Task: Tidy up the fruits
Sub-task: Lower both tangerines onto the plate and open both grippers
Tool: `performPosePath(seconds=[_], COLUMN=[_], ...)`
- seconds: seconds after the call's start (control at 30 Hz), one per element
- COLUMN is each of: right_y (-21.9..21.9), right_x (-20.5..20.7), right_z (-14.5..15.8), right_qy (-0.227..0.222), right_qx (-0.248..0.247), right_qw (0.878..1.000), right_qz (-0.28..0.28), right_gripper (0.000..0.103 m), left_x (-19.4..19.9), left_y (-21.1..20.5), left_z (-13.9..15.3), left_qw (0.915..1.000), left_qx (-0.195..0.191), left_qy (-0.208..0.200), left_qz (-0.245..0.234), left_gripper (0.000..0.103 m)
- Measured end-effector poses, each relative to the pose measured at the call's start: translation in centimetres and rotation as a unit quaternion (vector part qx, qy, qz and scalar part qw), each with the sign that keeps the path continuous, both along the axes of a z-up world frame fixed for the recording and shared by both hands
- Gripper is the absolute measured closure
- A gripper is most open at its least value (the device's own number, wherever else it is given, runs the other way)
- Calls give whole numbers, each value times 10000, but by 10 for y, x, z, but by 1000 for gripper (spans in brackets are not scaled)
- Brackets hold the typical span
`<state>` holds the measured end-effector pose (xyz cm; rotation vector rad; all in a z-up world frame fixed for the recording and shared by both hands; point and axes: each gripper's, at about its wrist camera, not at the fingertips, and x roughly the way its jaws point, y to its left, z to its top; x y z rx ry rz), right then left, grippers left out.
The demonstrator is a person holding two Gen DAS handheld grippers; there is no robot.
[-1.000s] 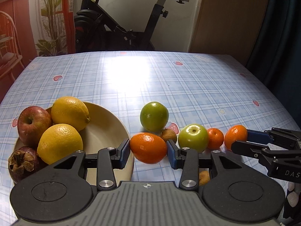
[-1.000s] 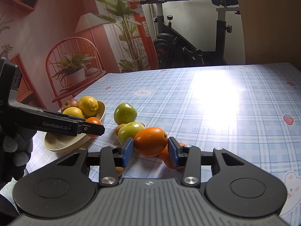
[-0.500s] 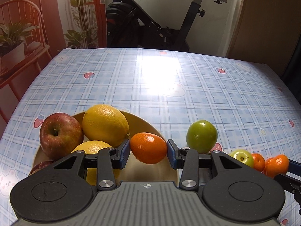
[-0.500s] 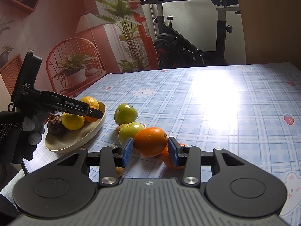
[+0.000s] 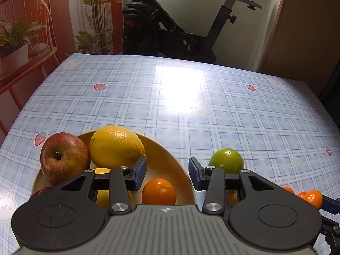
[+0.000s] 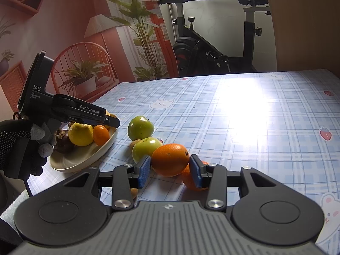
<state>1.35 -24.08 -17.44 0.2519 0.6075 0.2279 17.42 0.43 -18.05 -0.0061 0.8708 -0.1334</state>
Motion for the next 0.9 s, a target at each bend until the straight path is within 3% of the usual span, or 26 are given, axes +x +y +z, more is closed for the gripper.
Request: performPosePath(seconds=[0.17, 0.4, 0.7, 0.9], right_y=[3, 19, 79, 125], right_x=[4, 20, 85, 126], right_z=[5, 14, 21, 9], right_qy=[-25, -72, -24, 224], right_qx=[-79, -184, -371, -700], right_qw=[9999, 9987, 9898, 9807], right_qz=[102, 471, 1373, 1814], right_gripper=[60, 60, 60, 60], left_x=[-9, -23, -29, -32], left_y=[6, 30, 57, 65], left_z=[18, 42, 53, 50], left_qw=[9995, 9984, 9967, 9962], left_qx=[-224, -324, -206, -235], left_qy=[-172, -468, -656, -632], left_qz=[-144, 19, 429, 542], left_gripper=[57, 57, 57, 57])
